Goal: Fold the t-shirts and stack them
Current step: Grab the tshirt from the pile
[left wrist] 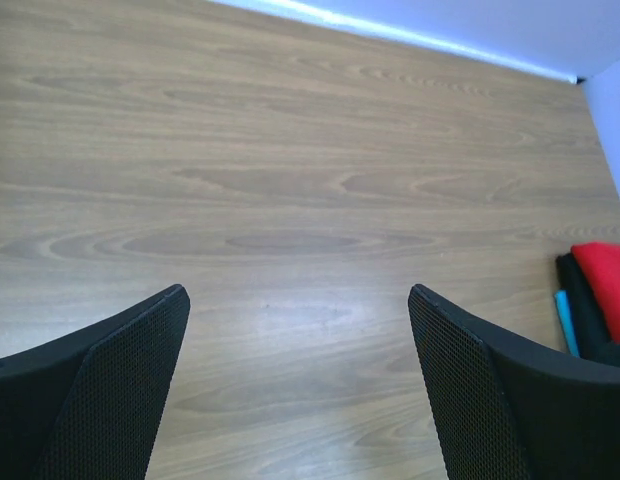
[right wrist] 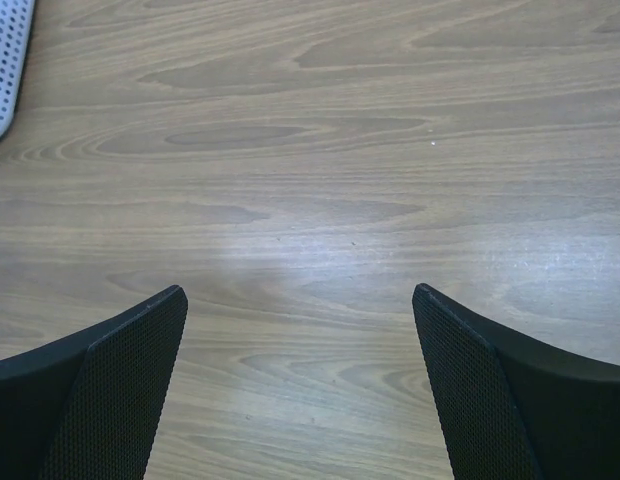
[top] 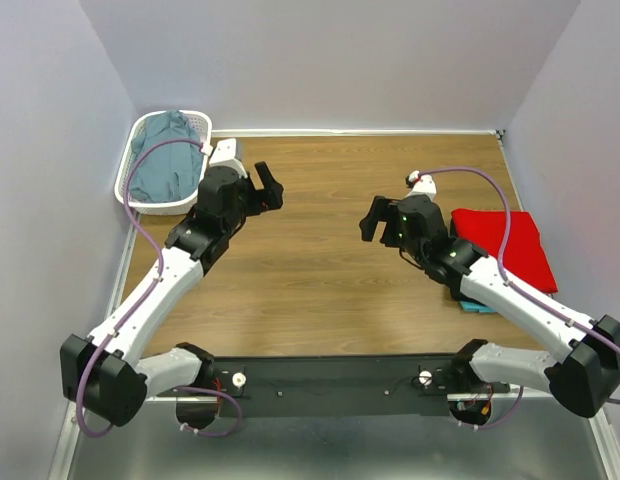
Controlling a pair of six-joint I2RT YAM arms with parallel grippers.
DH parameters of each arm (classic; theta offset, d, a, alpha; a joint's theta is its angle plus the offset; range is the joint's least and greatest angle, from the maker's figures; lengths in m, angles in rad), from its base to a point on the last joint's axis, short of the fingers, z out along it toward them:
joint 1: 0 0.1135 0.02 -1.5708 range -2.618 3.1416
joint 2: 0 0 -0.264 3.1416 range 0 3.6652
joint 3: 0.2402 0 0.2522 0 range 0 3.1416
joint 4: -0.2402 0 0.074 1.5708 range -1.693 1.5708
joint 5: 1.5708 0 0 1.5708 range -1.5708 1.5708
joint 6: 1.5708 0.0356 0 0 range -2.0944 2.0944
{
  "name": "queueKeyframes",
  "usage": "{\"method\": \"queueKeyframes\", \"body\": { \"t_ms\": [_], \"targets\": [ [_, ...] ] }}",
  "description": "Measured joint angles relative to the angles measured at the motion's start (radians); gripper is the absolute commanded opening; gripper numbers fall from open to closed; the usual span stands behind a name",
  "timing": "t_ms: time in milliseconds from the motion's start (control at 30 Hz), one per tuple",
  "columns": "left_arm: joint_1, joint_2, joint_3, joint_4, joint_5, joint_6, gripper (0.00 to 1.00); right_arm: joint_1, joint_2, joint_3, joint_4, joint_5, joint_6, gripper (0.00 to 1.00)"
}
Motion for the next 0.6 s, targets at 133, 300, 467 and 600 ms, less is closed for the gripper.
{"method": "queueKeyframes", "body": {
  "t_ms": [133, 300, 467, 600],
  "targets": [
    [0.024, 0.073, 0.113, -0.033, -0.032, -0.011, 0.96, 0.000, -0.009, -0.007, 0.004, -0.016, -0.001, 1.00],
    [0.128, 0.246, 0.316, -0.077, -0.070, -0.035, 0.96, 0.000, -0.020, -0.019, 0.007, -0.036, -0.008, 1.00],
    [0.309, 0.420, 0.502, -0.108, -0.142, -0.047, 0.96, 0.000, -0.019, -0.020, 0.009, -0.070, -0.014, 1.00],
    [0.478, 0.605, 0.679, -0.147, -0.188, -0.037, 0.90, 0.000, -0.019, -0.024, 0.011, -0.109, -0.016, 1.00]
  ]
}}
